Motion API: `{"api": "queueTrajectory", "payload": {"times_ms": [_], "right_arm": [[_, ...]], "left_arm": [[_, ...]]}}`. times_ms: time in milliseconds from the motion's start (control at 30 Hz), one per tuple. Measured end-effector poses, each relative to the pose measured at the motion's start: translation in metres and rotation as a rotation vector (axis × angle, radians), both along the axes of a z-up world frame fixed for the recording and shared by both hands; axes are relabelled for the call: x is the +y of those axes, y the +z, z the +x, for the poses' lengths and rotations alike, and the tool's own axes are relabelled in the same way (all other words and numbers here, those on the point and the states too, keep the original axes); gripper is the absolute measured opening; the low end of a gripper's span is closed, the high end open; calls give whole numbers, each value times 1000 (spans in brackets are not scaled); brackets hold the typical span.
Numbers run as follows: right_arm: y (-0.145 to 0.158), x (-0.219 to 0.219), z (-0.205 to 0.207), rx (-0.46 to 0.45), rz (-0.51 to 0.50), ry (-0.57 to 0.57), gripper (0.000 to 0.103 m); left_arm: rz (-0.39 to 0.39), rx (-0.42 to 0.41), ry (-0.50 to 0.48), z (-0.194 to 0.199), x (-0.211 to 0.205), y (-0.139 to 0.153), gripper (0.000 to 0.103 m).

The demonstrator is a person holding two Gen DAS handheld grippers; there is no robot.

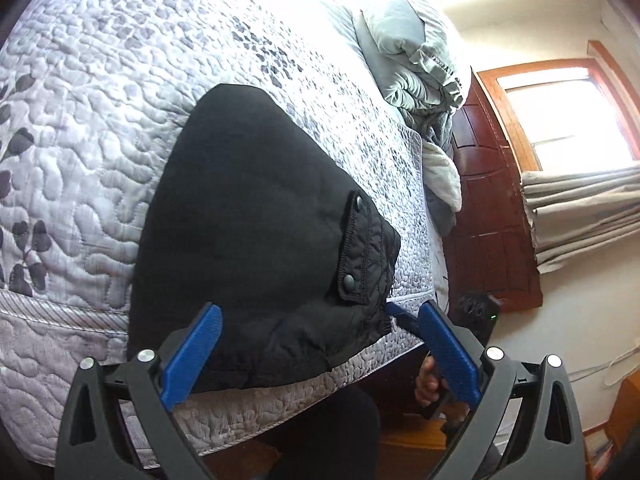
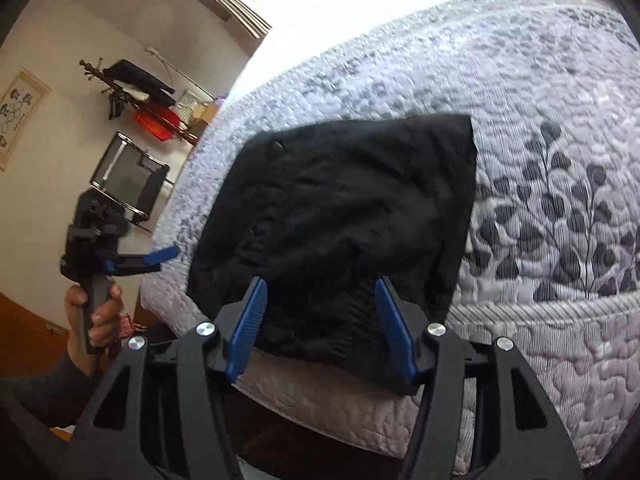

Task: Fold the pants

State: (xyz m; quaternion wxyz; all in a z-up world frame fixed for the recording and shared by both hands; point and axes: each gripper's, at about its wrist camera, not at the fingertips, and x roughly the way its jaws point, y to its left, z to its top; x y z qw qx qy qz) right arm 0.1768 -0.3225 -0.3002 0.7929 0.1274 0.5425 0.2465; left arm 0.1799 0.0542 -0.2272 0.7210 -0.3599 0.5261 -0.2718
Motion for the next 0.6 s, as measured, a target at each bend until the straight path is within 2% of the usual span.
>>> {"api": "queueTrajectory", "payload": {"times_ms": [67,133,200,267,400,600], "right_arm": [[-7,-5,-3,21,15,-24,51],[0,-8,-4,28,35,-35,57],[13,-12,-8,6,14,-49,87],[18,-23,-7,19,38,-62,90],[8,-57,1,142,184,-137,93],[-20,-90,16,254,393,-207,96]], "left_arm": [[-10,26,21,2,20,-8,99],[-5,50,37,6,39,-16,99],[10,62,52,12,57,-23,99],[23,71,59,20,72,-29,99],[-16,85,34,39,88,-39,99],[-32,98,-90,73,71,-51,99]]}}
